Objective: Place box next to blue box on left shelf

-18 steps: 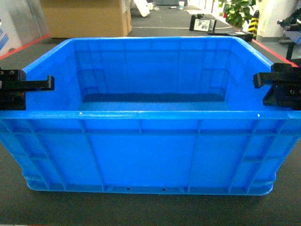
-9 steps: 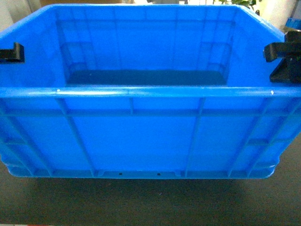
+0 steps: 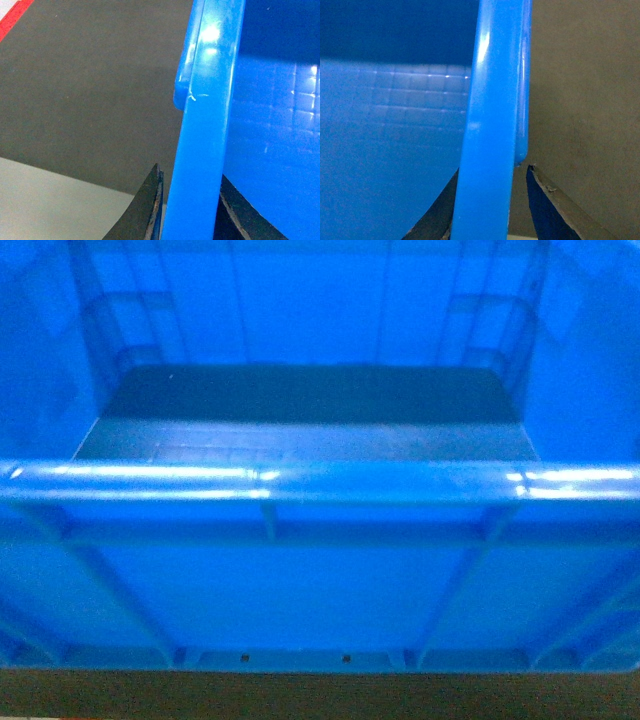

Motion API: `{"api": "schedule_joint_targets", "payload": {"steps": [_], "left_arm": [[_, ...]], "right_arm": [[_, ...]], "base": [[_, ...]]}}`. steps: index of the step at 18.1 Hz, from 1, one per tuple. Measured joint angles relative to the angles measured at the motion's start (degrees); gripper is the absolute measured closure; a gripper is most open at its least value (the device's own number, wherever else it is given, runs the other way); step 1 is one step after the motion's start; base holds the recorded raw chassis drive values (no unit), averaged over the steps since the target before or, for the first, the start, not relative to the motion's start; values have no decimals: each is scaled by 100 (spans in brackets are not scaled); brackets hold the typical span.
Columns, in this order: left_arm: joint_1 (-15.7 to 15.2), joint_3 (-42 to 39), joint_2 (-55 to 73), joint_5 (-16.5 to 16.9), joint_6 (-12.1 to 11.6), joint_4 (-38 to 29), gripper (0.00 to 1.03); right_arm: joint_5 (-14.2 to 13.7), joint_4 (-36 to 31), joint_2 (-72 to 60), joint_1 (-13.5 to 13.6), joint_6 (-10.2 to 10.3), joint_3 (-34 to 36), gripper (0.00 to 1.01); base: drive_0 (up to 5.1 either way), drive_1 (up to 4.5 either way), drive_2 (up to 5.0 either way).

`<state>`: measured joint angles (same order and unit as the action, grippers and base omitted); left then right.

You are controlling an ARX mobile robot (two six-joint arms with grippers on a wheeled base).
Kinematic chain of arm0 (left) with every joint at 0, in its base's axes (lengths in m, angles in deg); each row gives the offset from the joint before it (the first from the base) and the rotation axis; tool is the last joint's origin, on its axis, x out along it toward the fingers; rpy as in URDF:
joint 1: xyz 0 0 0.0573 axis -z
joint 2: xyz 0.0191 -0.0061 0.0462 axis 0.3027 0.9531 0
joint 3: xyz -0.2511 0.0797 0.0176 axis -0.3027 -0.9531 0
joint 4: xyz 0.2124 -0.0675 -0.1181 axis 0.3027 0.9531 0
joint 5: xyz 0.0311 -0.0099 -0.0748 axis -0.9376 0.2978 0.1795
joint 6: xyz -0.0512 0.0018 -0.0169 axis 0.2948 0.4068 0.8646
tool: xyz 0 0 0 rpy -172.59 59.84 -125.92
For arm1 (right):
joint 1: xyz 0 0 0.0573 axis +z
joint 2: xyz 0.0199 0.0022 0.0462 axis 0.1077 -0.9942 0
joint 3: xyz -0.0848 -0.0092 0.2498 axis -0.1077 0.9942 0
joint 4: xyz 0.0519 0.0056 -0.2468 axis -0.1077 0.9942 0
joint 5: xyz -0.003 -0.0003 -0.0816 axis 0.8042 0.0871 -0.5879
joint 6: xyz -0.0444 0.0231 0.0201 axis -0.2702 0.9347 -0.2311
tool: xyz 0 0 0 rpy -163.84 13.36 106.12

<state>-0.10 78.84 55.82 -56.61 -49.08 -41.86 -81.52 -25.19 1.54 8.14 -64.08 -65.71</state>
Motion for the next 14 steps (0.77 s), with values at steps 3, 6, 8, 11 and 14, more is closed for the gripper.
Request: {"api": "schedule_joint_targets", "payload": {"steps": [3,6,8,11,14], "left_arm": [[339,-442,-785,-299,184,461,83],[785,-654,-1388,-592,420,914,83],[848,-728,-1515,-592,472,872,84],[756,-914,-1541,-601,365,468,84],[754,-914,-1572,-614,328,476,84]], "right_arm": [[-138,186,778,109,44,586,68],[-271,522,1720,177,129,1080,68],[-299,538,1958,136,125,1169,68],[-511,22,1895,221,-39,1244,68],[-511,33,1908,219,-48,1244,68]], "base": [[0,0,0],[0,0,0],[0,0,0],[0,0,0],[0,0,0]]}}
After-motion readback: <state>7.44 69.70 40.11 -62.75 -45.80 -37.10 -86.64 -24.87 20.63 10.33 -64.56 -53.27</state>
